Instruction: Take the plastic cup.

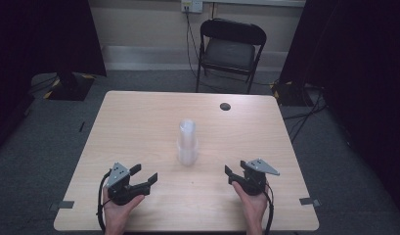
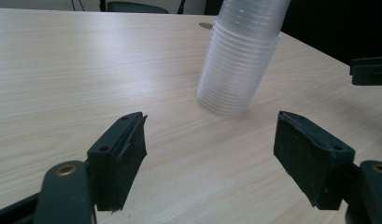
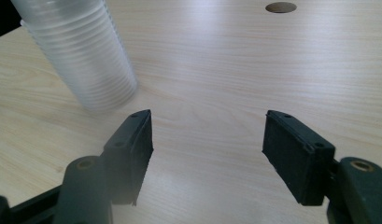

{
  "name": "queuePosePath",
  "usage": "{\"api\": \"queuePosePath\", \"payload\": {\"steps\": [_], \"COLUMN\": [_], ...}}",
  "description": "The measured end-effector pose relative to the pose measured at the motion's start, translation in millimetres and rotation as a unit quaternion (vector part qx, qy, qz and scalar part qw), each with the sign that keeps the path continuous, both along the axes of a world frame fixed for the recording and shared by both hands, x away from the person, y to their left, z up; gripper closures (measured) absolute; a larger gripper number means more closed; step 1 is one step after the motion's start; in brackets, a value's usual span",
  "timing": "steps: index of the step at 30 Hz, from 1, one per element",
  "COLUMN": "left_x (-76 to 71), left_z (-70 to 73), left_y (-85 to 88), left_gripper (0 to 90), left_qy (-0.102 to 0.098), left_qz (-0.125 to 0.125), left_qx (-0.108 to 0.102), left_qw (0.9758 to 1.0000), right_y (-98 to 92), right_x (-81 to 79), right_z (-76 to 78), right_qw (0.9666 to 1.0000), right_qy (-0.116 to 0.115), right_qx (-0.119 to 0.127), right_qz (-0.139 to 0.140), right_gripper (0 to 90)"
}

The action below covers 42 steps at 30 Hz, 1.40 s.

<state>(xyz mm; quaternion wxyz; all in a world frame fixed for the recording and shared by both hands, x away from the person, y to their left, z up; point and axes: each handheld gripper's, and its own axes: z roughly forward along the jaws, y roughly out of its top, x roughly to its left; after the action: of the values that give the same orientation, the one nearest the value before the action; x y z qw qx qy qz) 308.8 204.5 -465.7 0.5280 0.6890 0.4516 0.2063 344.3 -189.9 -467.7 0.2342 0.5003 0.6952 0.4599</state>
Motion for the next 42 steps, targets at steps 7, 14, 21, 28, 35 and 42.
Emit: {"api": "queuePosePath", "payload": {"steps": [7, 14, 21, 28, 35, 42], "left_x": [6.4, 13.4, 18.9, 22.9, 30.8, 39.1], "left_z": [1.2, 14.6, 26.4, 29.6, 37.0, 47.2], "left_y": [-1.2, -6.4, -19.0, -26.4, -31.4, -42.8], "left_gripper": [25.2, 24.7, 22.8, 18.3, 17.0, 17.0], "left_qy": [0.0, -0.011, -0.022, -0.029, -0.03, -0.04], "left_qz": [0.0, -0.006, -0.021, -0.031, -0.043, -0.052], "left_qx": [0.006, 0.006, 0.017, 0.014, 0.006, 0.019], "left_qw": [1.0, 0.9999, 0.9994, 0.999, 0.9986, 0.9976], "right_y": [5.9, 9.4, 9.9, 15.1, 17.6, 19.3], "right_x": [0.1, 0.0, -4.1, -9.5, -15.8, -20.9], "right_z": [3.1, 7.0, 6.5, 4.1, 6.9, 10.9], "right_qw": [0.9999, 0.9997, 0.9991, 0.9986, 0.9984, 0.9978], "right_qy": [-0.002, -0.002, -0.005, -0.004, -0.011, -0.017], "right_qx": [0.011, 0.007, 0.028, 0.035, 0.036, 0.039], "right_qz": [0.013, 0.025, 0.031, 0.039, 0.042, 0.05], "right_gripper": [35.5, 36.3, 36.6, 36.0, 35.5, 35.5]}}
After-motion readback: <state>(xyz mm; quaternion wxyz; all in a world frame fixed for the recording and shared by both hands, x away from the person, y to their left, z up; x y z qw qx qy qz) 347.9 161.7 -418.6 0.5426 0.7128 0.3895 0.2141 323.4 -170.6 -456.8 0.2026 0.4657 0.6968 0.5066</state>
